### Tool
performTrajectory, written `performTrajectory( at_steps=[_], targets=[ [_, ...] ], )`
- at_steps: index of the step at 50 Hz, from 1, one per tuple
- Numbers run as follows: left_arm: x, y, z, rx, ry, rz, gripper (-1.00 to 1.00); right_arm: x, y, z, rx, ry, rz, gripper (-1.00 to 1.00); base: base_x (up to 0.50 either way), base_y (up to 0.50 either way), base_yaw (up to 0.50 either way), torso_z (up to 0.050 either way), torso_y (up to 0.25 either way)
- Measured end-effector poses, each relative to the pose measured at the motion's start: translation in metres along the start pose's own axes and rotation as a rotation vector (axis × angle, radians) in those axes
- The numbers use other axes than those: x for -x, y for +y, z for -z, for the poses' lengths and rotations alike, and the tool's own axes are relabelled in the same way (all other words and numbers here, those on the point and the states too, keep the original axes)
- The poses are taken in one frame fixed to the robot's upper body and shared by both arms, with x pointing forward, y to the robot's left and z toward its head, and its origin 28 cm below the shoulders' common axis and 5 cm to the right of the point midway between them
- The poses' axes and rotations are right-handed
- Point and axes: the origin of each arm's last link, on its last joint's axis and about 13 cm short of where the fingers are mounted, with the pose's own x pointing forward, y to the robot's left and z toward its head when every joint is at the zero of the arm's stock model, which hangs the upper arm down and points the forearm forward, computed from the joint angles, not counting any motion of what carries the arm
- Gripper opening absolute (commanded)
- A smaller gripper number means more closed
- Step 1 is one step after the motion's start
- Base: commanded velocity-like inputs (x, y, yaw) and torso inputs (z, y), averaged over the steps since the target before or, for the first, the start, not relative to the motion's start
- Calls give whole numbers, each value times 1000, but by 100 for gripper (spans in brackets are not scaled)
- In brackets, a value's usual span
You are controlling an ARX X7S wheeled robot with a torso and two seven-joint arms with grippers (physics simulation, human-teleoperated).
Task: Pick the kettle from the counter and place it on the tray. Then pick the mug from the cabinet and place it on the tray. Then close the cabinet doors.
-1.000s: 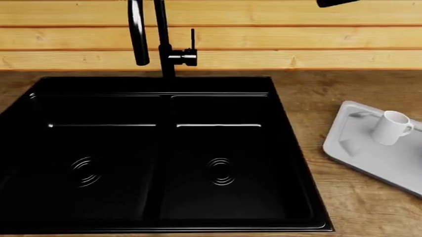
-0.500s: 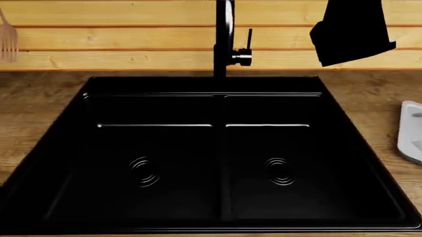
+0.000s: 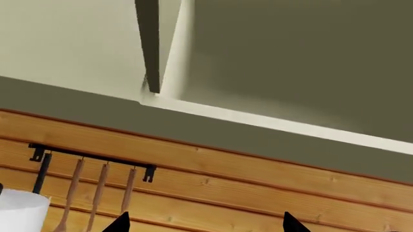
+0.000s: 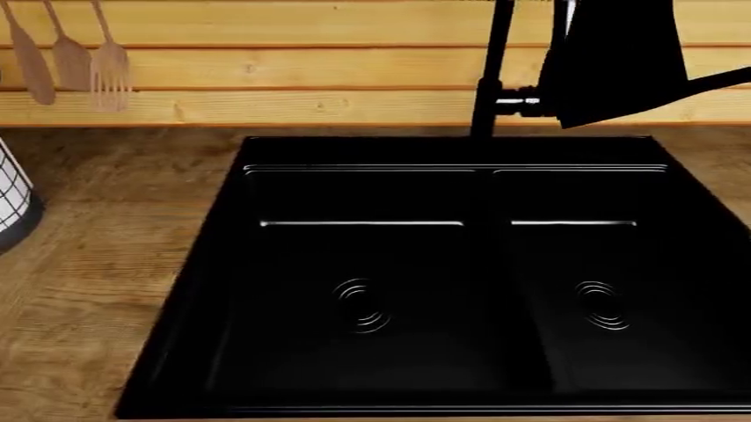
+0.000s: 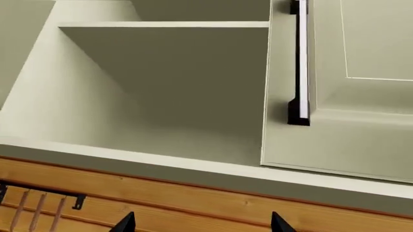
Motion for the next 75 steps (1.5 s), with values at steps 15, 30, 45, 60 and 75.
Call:
performTrajectory(
  at_steps=[15, 30, 45, 60, 75],
  targets=[
    [-2, -1, -3, -3, -3, -5, 100, 0, 0, 1, -8, 2, -1, 100, 4, 500, 0, 0, 0],
    [-12, 4, -15, -43, -29, -136, 100, 0, -3, 4, -49, 30, 18, 100, 0, 7, 0, 0, 0],
    [-32, 20, -65, -48, -204, -235, 100, 3, -6, 5, -68, 48, 34, 100, 0, 0, 0, 0, 0],
    [-64, 23, -121, -73, -334, -227, 100, 7, -8, 9, -81, 62, 45, 100, 0, 0, 0, 0, 0],
    [-109, 2, -175, -68, -379, -155, 100, 12, -10, 19, -105, 90, 59, 100, 0, 0, 0, 0, 0]
  ],
)
